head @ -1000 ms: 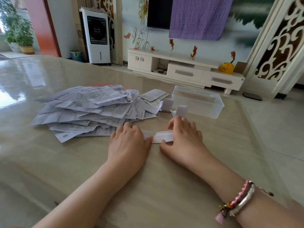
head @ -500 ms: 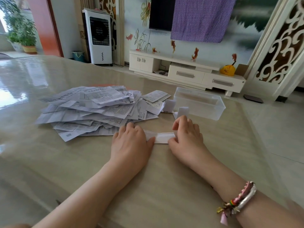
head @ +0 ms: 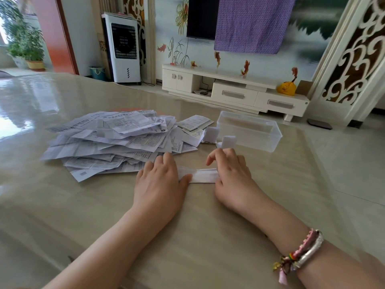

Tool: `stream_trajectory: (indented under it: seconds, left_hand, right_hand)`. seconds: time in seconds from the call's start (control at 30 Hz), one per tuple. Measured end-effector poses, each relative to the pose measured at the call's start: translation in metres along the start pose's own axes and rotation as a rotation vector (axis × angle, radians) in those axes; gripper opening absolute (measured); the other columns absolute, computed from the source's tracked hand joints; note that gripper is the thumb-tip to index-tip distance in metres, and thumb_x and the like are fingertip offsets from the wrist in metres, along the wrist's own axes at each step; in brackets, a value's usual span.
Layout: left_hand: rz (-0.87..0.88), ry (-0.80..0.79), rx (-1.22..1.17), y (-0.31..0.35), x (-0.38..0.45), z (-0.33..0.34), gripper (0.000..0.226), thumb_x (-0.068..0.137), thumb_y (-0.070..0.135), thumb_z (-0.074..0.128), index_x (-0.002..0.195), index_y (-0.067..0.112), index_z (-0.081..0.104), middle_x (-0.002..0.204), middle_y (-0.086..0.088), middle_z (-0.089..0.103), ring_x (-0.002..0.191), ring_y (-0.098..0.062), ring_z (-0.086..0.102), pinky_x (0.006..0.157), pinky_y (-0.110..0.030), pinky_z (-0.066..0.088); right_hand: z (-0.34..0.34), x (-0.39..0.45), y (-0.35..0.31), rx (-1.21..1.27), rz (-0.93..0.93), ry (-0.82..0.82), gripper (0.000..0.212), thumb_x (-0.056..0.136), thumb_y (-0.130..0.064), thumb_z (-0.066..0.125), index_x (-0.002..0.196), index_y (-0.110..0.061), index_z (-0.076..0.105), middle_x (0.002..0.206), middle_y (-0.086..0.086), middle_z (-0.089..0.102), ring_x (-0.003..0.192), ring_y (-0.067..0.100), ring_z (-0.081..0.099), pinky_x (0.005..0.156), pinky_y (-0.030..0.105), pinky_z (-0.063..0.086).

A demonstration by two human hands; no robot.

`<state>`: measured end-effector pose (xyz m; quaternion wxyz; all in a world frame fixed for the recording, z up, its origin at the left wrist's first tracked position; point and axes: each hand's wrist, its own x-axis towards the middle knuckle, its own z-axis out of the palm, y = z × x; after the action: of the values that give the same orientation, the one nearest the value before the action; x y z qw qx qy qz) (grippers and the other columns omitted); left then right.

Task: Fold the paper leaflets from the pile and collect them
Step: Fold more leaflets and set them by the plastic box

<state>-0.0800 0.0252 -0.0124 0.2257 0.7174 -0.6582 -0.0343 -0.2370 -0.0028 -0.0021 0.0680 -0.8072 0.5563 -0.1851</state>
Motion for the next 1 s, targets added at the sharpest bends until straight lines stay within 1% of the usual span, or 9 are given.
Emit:
stream_trajectory:
  seconds: [0.2, 0.37, 0.43, 0.5, 0.6, 0.7, 0.83, 0.93, 1.0]
  left_hand:
    - [0.007, 0.006, 0.006, -0.001, -0.002, -0.001, 0.026, 0.098, 0.045, 0.040, 0.103, 0.020, 0.034, 0.118, 0.000, 0.048, 0.113, -0.026, 0.044, 0.092, -0.035, 0.033]
    - [0.023, 0.036, -0.088, -0.006, -0.005, -0.002, 0.015, 0.098, 0.026, 0.042, 0.107, 0.023, 0.030, 0.121, 0.002, 0.048, 0.112, -0.024, 0.043, 0.086, -0.030, 0.028]
    - [0.036, 0.046, -0.106, -0.010, -0.007, -0.003, 0.025, 0.096, 0.014, 0.042, 0.115, 0.024, 0.030, 0.122, 0.003, 0.048, 0.114, -0.023, 0.044, 0.084, -0.027, 0.026]
    - [0.062, 0.057, -0.153, -0.013, -0.008, -0.005, 0.028, 0.094, 0.011, 0.043, 0.116, 0.025, 0.034, 0.119, 0.004, 0.050, 0.111, -0.023, 0.047, 0.085, -0.028, 0.032]
    - [0.173, 0.054, -0.227, -0.016, -0.006, -0.006, 0.014, 0.094, 0.023, 0.050, 0.106, 0.029, 0.048, 0.102, 0.008, 0.050, 0.096, -0.020, 0.051, 0.083, -0.034, 0.043]
    - [0.220, 0.027, -0.219, -0.018, -0.006, -0.005, 0.009, 0.090, 0.032, 0.058, 0.099, 0.035, 0.057, 0.095, 0.012, 0.047, 0.089, -0.016, 0.048, 0.080, -0.031, 0.046]
    - [0.201, 0.026, -0.251, -0.017, -0.003, -0.004, 0.012, 0.084, 0.034, 0.066, 0.094, 0.037, 0.059, 0.094, 0.013, 0.048, 0.085, -0.015, 0.050, 0.078, -0.032, 0.047]
    - [0.170, 0.125, -0.315, -0.014, -0.001, -0.005, 0.023, 0.083, 0.028, 0.068, 0.103, 0.033, 0.058, 0.093, 0.012, 0.048, 0.080, -0.011, 0.053, 0.073, -0.030, 0.046]
    - [0.138, 0.193, -0.415, -0.010, 0.000, -0.006, 0.029, 0.083, 0.022, 0.068, 0.106, 0.029, 0.051, 0.092, 0.012, 0.050, 0.074, -0.003, 0.053, 0.070, -0.020, 0.044]
  right_hand:
    - [-0.006, 0.001, -0.004, -0.102, -0.164, 0.006, 0.064, 0.077, 0.009, 0.041, 0.128, -0.029, 0.041, 0.123, -0.007, 0.035, 0.111, 0.015, 0.036, 0.092, 0.027, 0.035]
    - [-0.006, 0.002, 0.000, -0.098, -0.229, -0.024, 0.054, 0.080, 0.008, 0.040, 0.120, -0.025, 0.055, 0.115, -0.005, 0.049, 0.109, 0.018, 0.044, 0.091, 0.033, 0.041]
    - [-0.009, 0.002, 0.008, -0.085, -0.264, -0.054, 0.043, 0.087, 0.000, 0.045, 0.118, -0.025, 0.061, 0.114, -0.005, 0.053, 0.108, 0.018, 0.047, 0.091, 0.034, 0.042]
    - [-0.014, 0.003, 0.016, -0.066, -0.305, -0.102, 0.028, 0.094, -0.021, 0.053, 0.120, -0.026, 0.062, 0.113, -0.007, 0.053, 0.108, 0.015, 0.048, 0.093, 0.034, 0.042]
    - [-0.019, 0.005, 0.022, -0.051, -0.334, -0.148, 0.029, 0.094, -0.038, 0.055, 0.121, -0.027, 0.061, 0.115, -0.012, 0.053, 0.109, 0.010, 0.049, 0.093, 0.033, 0.042]
    - [-0.020, 0.006, 0.021, -0.135, -0.407, -0.087, 0.024, 0.097, -0.033, 0.051, 0.116, -0.025, 0.063, 0.113, -0.010, 0.058, 0.106, 0.011, 0.054, 0.085, 0.033, 0.047]
    - [-0.020, 0.006, 0.019, -0.199, -0.453, -0.004, 0.024, 0.090, -0.018, 0.052, 0.110, -0.023, 0.065, 0.105, -0.007, 0.065, 0.096, 0.017, 0.061, 0.076, 0.031, 0.047]
    - [-0.018, 0.005, 0.014, -0.188, -0.387, 0.061, 0.025, 0.089, -0.018, 0.049, 0.109, -0.027, 0.061, 0.104, -0.010, 0.066, 0.096, 0.016, 0.061, 0.076, 0.031, 0.045]
    - [-0.015, 0.004, 0.012, -0.113, -0.308, 0.100, 0.021, 0.089, -0.021, 0.052, 0.106, -0.029, 0.062, 0.101, -0.013, 0.066, 0.094, 0.011, 0.061, 0.074, 0.028, 0.045]
